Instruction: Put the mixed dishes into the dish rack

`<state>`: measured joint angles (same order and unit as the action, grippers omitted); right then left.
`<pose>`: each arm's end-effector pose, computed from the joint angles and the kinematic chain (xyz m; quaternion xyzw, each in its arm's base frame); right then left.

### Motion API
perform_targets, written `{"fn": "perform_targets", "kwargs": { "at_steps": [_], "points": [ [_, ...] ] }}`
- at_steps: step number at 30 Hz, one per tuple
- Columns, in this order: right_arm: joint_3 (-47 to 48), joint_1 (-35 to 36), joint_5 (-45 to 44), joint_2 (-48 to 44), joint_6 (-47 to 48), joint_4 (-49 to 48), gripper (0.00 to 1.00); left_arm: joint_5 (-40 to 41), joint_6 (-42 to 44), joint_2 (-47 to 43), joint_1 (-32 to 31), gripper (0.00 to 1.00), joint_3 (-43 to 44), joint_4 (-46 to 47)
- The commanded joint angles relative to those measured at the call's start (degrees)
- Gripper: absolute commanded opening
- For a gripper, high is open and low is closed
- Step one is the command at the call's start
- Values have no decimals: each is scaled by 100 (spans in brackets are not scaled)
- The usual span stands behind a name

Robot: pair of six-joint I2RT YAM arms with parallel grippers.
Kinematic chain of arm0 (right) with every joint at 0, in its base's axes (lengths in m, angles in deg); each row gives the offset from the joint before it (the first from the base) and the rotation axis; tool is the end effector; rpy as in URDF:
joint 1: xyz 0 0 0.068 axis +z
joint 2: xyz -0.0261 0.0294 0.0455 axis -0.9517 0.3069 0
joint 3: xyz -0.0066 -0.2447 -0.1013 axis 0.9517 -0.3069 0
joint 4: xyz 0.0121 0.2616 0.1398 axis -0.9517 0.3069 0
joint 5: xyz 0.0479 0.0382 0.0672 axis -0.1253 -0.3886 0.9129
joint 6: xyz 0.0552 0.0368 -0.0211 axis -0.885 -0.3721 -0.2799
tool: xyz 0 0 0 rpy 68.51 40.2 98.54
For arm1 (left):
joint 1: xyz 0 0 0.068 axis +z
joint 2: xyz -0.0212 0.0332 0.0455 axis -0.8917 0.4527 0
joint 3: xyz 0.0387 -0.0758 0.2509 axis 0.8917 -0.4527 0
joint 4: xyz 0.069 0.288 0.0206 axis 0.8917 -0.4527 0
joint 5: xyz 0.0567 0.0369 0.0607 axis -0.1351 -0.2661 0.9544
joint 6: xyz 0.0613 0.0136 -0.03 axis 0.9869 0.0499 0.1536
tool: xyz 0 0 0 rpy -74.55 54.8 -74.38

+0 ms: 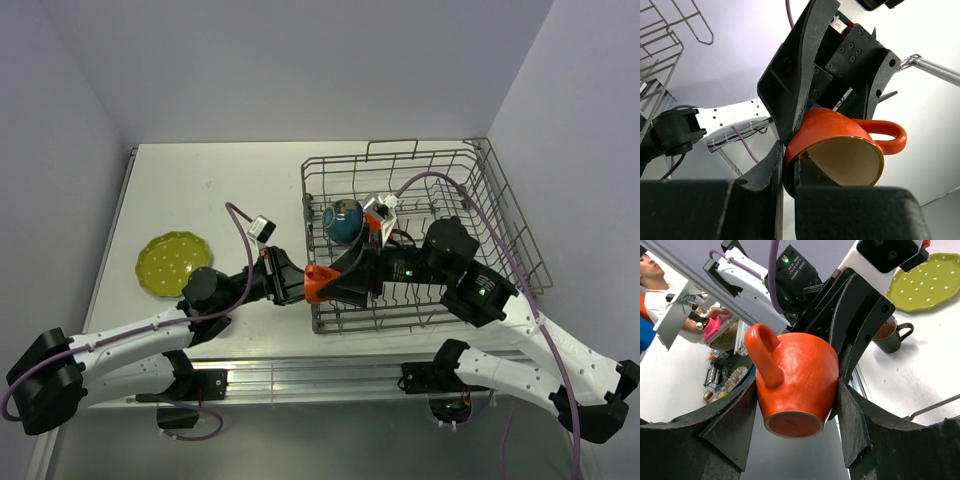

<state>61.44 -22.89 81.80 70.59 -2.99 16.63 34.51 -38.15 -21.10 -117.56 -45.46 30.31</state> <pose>0.1311 0.2018 0.3957 -0.3060 0.6468 0.5987 0.3598 0.1374 -0.2326 0.2791 0.0180 0.5654 -0.8097 0.1565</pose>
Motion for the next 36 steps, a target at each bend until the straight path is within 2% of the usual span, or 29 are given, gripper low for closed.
{"fn": "perform_targets", "kwargs": {
  "at_steps": [1,4,6,9,12,14,16,17,18,19,22,26,36],
  "points": [
    [-58,78,96,81,81,-378,39,-19,-43,58,-98,0,76,340],
    [-93,95,193,107,116,-431,46,8,-148,67,-98,0,76,436],
    [-84,113,219,116,168,-431,46,60,-210,76,-98,0,50,498],
    [-93,148,281,151,221,-466,36,96,-289,102,-98,0,23,569],
    [-75,183,316,213,230,-466,2,61,-359,128,-98,0,-12,666],
    [-58,209,263,213,239,-440,0,26,-307,128,-98,0,-3,639],
    [-49,218,142,160,230,-422,0,-27,-237,120,-98,29,-20,595],
    [-40,210,114,143,221,-388,0,-45,-210,111,-98,47,-47,587],
    [-14,210,71,125,247,-344,0,-62,-175,102,-89,80,-99,604],
    [-5,210,44,90,221,-352,0,-132,-114,85,-89,89,-117,587],
    [13,210,79,90,177,-326,0,-281,9,67,-89,99,-179,542],
    [39,218,-70,46,221,-194,0,-361,27,14,-54,99,-293,674],
    [258,210,-597,-445,484,561,0,-370,45,-899,499,99,-951,-10]
  ]
}}
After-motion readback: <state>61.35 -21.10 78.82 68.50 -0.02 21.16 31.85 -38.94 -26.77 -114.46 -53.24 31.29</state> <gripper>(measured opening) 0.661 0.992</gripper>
